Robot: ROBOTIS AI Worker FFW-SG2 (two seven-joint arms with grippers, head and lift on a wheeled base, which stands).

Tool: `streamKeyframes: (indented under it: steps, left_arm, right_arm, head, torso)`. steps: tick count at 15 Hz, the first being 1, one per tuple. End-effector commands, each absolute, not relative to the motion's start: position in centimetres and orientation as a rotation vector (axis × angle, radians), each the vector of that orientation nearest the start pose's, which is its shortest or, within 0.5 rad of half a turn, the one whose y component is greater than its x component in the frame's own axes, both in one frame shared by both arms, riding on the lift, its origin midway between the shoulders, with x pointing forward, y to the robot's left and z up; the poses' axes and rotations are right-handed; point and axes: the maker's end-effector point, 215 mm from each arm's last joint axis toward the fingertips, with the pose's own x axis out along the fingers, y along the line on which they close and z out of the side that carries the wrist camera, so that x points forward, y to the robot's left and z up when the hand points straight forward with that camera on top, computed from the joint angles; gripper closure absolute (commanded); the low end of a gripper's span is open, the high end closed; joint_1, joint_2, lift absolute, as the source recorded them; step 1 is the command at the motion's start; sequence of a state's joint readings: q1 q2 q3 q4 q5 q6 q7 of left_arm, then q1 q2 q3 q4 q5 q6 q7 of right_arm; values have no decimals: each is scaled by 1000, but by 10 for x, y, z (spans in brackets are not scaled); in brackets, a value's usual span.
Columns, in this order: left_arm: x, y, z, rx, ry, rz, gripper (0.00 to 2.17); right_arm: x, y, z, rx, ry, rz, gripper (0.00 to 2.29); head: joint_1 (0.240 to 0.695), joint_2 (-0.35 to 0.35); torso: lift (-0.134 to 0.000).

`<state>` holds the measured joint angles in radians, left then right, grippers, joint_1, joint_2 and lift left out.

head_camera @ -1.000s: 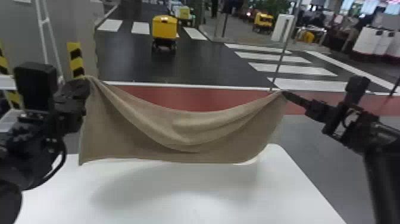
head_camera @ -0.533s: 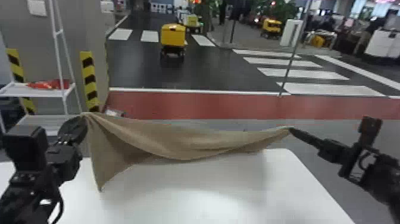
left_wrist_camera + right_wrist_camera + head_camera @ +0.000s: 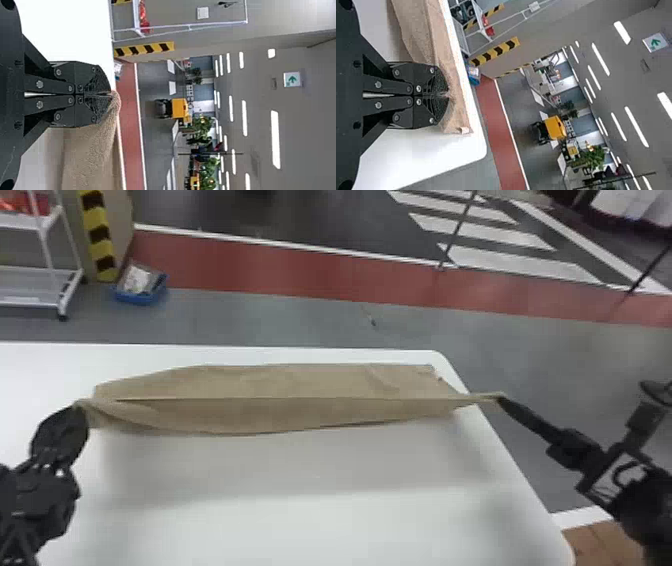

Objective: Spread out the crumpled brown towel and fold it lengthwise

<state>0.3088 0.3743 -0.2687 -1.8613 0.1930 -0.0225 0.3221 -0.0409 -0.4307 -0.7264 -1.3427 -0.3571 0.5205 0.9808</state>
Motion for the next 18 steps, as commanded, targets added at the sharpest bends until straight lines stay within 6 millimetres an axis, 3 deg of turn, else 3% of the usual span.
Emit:
streamKeyframes:
  steps: [1,3,5,8,10,13,15,18]
  left_arm:
    - [465,208,-398,106,118,-34,1423]
    - [450,198,-412,133,144,-32,1423]
    - [439,198,-408,123,146,-18,1423]
    - [427,215,-366,155,84,46,1423]
    - [432,225,-347,157,58,70,1423]
    - [460,241,-325,160,10,102,1423]
    - [492,265,-321,161,9,134,1423]
    - [536,307,-304,146,2,180,1423]
  right_arm:
    - [464,-573,-352,386,213,218,1298]
    - [454,-568,-355,402,213,237,1298]
    - [449,-566,-354,399,211,245,1298]
    - [448,-559,-353,401,219,254,1298]
    - [449,-557,-355,418,222,249,1298]
    - [484,-538,-350,414,239,252,1298]
    - [531,-510,-334,374,237,275,1298]
    - [588,-469,-312,333,236,288,1298]
  head:
    - [695,-350]
    - [695,-350]
    - [695,-350]
    - [695,-350]
    - [695,-350]
    - [695,-350]
    - [695,-350]
    - [695,-273]
  torso:
    - [-124]
    - [-124]
    - [-124]
    - [-124]
    - [-124]
    - [-124]
    - [-124]
    - [-124]
